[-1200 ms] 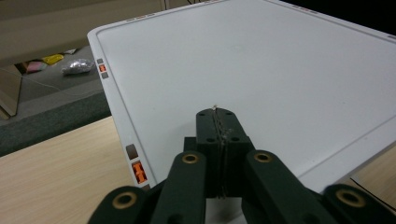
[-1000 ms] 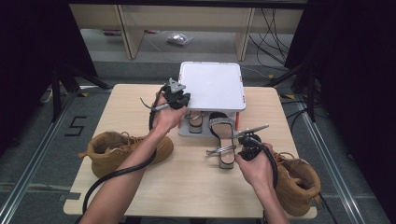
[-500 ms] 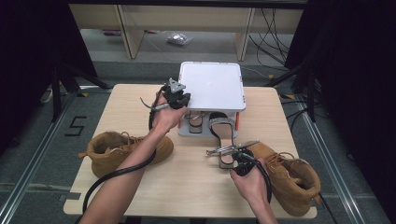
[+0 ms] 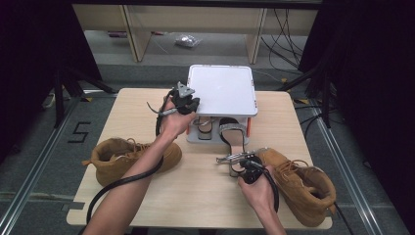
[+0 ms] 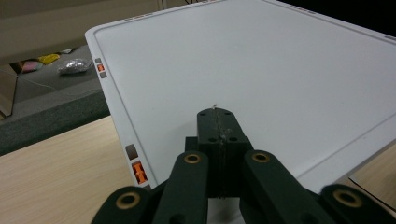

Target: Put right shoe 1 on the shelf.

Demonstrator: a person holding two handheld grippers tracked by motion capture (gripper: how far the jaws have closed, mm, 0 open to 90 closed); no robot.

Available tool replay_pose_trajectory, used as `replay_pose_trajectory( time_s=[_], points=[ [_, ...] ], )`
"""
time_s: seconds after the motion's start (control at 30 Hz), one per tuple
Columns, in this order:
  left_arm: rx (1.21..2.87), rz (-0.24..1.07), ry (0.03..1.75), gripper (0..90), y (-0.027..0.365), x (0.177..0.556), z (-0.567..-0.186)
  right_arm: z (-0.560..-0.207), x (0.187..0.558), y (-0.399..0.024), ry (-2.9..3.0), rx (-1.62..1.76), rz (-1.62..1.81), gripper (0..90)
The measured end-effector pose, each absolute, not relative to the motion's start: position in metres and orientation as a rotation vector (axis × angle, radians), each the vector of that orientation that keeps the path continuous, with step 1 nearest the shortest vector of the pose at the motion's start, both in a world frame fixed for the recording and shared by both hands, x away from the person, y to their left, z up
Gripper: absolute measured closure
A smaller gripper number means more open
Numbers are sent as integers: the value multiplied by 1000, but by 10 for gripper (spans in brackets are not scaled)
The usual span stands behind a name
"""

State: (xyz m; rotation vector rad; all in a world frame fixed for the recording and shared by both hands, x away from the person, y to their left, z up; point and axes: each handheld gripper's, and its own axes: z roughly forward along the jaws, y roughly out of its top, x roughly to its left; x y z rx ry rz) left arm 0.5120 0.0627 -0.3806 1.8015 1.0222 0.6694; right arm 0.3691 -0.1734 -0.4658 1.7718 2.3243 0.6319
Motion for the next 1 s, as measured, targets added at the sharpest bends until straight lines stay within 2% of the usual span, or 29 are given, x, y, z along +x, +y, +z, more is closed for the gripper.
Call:
replay_pose_trajectory(
  time_s=[1.0],
  points=[
    [1807,671,1014,894,62,512,-381,-459,390,-160,2271,1754,726,900]
  ],
)
